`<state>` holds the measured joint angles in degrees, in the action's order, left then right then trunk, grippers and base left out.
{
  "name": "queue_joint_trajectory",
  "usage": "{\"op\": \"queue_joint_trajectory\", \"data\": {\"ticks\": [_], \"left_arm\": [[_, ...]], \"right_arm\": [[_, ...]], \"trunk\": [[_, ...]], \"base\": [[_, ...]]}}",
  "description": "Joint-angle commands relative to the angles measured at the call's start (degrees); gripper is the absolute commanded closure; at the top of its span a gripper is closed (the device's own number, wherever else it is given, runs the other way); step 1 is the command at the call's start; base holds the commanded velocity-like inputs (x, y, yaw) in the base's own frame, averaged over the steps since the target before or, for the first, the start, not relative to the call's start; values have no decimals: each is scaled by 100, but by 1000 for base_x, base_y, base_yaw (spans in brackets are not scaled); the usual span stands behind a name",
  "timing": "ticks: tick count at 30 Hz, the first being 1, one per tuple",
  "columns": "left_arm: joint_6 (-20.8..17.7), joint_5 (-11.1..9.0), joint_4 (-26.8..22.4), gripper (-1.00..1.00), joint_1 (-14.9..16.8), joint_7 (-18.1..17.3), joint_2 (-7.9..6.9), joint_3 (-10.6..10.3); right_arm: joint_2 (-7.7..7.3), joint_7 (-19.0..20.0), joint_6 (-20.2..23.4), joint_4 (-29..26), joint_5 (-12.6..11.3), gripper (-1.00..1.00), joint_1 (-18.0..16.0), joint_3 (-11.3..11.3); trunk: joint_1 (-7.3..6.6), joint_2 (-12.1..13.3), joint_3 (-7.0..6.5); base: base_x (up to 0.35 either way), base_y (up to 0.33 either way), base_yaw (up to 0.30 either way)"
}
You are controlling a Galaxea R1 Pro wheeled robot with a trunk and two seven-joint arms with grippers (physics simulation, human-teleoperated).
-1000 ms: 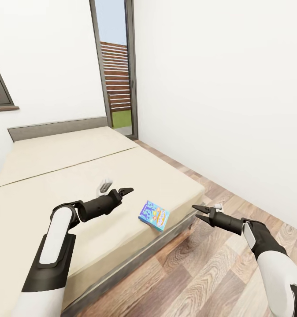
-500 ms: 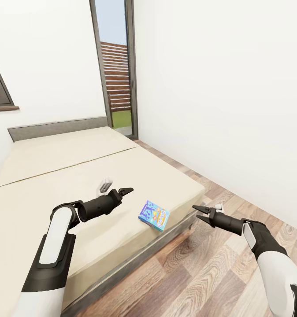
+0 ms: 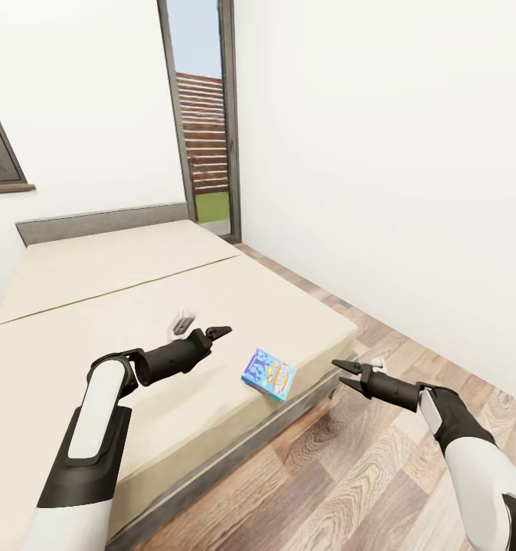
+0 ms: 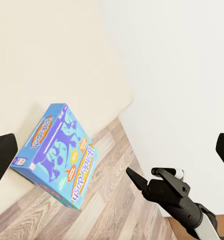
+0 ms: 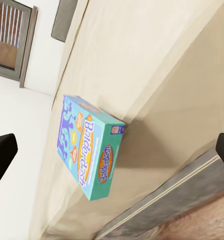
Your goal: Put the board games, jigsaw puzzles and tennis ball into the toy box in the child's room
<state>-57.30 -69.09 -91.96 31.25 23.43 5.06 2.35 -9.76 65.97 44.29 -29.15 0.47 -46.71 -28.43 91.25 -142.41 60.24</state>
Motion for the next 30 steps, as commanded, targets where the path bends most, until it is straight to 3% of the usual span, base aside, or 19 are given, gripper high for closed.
{"op": "queue_joint_trajectory", "data": {"ticks": [1, 17, 30], "left_arm": [[-23, -60, -4, -100, 4, 57, 7, 11], [-26, -60, -6, -100, 4, 57, 4, 17], [-27, -60, -6, -100, 4, 57, 9, 20]], "right_arm": [[7, -11, 47, 15, 6, -100, -4, -21], [45, -272, 38, 77, 6, -100, 1, -10], [52, -323, 36, 86, 6, -100, 4, -11]], "trunk": [[-1, -2, 5], [-1, -2, 5], [-1, -2, 5]], "base": [[0, 0, 10], [0, 0, 10], [0, 0, 120]]}}
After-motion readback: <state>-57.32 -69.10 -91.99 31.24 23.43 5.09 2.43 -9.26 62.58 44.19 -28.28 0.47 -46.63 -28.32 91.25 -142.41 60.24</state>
